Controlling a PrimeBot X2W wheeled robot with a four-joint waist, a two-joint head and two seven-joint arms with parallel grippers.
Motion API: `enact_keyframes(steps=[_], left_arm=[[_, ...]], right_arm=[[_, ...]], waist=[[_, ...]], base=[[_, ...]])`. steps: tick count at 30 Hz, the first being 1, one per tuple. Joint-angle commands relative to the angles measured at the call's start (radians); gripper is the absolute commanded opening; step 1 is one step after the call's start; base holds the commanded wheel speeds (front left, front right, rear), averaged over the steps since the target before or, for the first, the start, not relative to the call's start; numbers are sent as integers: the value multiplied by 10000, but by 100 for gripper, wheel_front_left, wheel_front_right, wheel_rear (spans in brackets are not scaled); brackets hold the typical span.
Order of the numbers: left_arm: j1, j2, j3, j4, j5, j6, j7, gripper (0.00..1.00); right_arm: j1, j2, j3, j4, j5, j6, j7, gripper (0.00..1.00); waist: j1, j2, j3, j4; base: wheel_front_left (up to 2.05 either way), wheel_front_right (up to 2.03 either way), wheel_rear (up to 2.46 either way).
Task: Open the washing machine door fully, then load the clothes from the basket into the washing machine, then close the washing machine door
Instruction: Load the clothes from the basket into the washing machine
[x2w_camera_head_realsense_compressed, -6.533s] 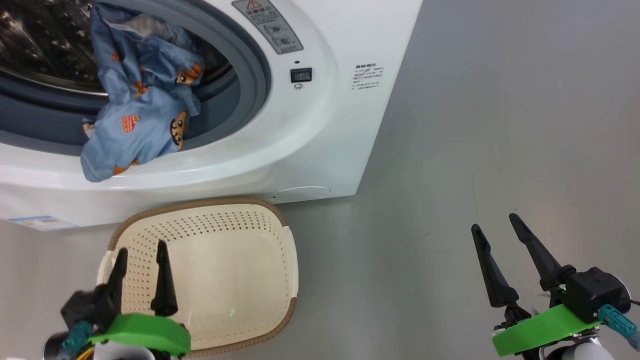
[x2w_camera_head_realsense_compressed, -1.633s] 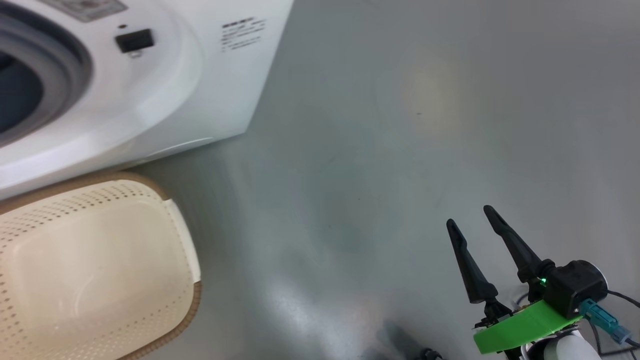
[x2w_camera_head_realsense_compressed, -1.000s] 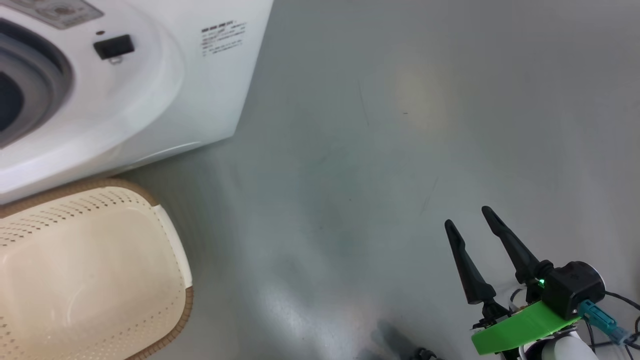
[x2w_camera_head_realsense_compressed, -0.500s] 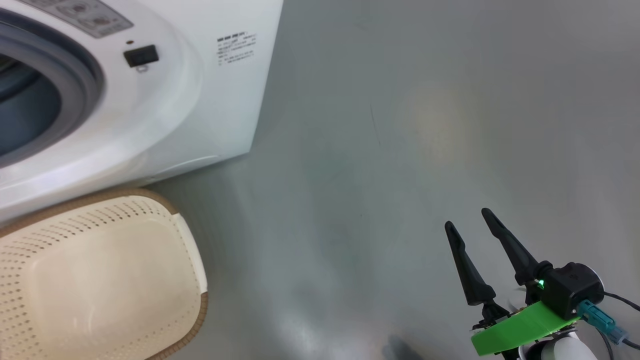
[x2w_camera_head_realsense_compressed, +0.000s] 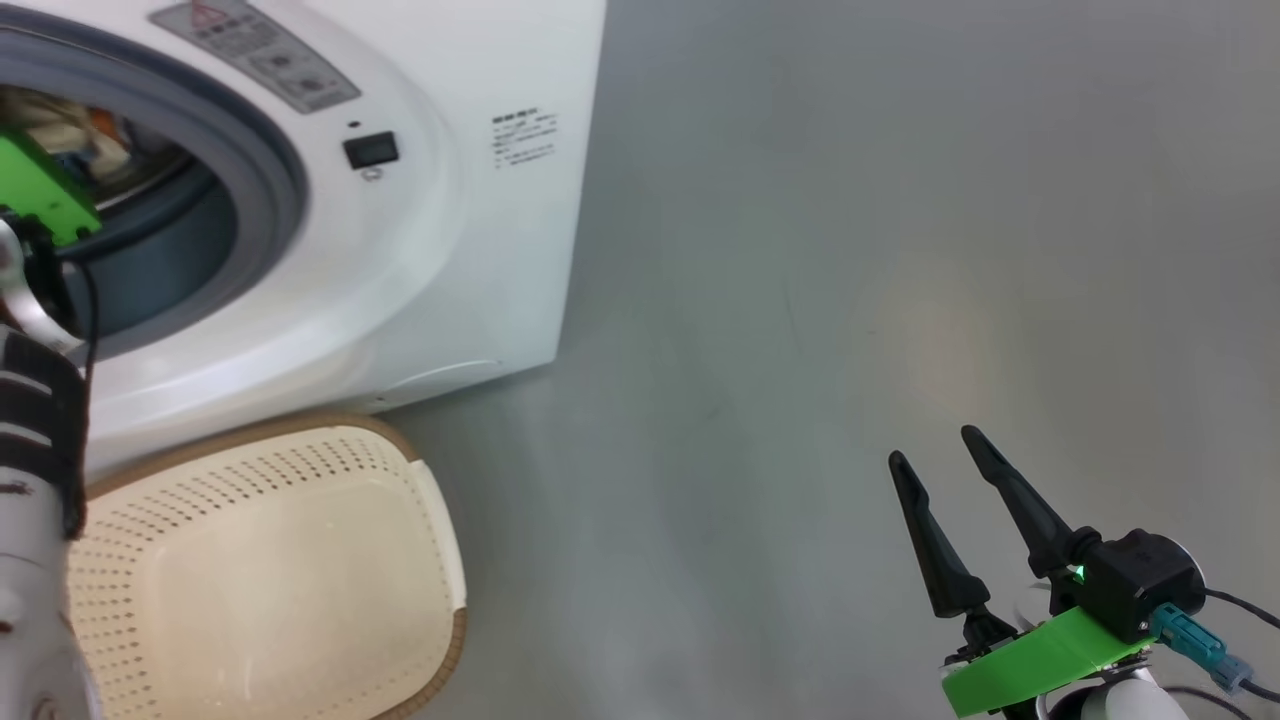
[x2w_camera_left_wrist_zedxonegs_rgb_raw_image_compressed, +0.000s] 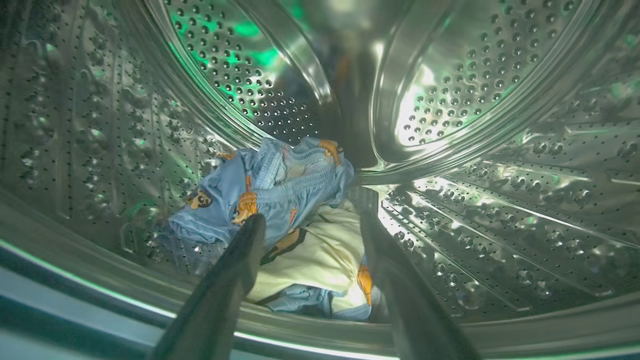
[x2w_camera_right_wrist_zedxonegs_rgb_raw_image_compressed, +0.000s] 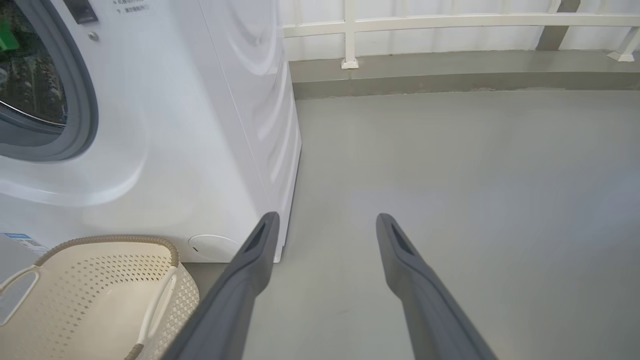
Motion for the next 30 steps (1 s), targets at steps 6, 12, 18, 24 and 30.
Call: enact_keyframes(steps=[6,12,18,24,30], left_arm=[[868,68,146,-808,-165,-23,-132,100],[1635,-200,224,-1133,-266,-133,-134,100],[2499,-440,202,-1448,-250,-352,-134,100],[3262,-734,205,-1834,-267,-616,-135,100],[4319,-1043,133,-2470,-205,-1073,-135,100]], right_arm=[[284,-142,192,-147,103,14,-48,100],[325,-167,137,-126,86,14,-48,100],[427,-128,66,-104,62,14,-48,100],[565,-66,-14,-88,60,14,-48,100],[816,-20,-114,-85,19,14,-48,100]], waist=[[0,0,-696,539],[0,0,-1103,787],[0,0,-1626,972],[0,0,-2079,1141],[0,0,-2625,1307]], base=[[0,0,0],[0,0,0],[0,0,0],[0,0,0],[0,0,0]])
